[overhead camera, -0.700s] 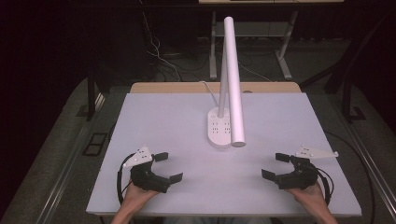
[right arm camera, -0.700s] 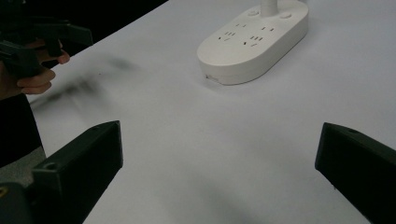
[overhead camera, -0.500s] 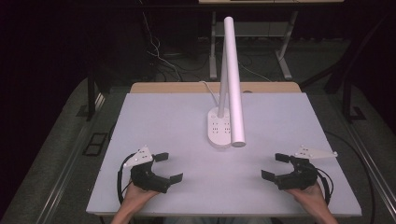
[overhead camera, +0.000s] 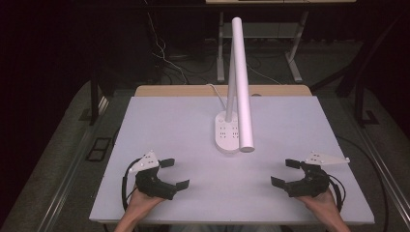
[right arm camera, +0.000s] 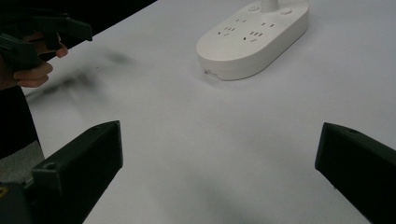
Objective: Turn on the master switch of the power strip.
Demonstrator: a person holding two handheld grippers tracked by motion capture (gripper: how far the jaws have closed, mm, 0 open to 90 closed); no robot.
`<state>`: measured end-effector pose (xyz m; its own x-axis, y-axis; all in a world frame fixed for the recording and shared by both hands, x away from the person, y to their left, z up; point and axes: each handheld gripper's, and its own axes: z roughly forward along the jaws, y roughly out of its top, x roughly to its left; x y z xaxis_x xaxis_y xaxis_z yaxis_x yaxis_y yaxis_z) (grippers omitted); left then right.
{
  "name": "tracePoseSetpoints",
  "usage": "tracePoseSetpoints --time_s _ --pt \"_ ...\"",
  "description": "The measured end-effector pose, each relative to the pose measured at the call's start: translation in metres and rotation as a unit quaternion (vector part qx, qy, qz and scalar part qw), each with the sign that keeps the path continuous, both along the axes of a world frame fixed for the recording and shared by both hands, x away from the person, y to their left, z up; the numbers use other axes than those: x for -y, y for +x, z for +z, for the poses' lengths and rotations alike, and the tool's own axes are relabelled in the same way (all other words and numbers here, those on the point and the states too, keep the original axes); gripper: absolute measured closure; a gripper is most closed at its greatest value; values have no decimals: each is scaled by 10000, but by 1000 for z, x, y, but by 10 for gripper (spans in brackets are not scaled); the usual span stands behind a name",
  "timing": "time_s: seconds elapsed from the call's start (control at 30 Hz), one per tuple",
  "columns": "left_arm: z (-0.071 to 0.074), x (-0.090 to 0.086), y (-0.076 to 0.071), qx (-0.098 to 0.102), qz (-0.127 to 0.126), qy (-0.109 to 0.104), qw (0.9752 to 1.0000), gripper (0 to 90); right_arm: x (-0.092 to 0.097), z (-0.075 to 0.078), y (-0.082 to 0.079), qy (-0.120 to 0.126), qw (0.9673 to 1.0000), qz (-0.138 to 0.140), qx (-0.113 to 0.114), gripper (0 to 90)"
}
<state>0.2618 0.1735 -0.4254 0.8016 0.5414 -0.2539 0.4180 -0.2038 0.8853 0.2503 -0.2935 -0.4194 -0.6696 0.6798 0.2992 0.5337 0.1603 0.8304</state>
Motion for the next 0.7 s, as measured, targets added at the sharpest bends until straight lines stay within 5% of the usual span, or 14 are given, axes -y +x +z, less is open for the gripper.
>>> tracePoseSetpoints --time_s 0.7 --pt "11 -2 2 -203 -27 326 9993 0 3 0 -2 0 10000 -39 -13 3"
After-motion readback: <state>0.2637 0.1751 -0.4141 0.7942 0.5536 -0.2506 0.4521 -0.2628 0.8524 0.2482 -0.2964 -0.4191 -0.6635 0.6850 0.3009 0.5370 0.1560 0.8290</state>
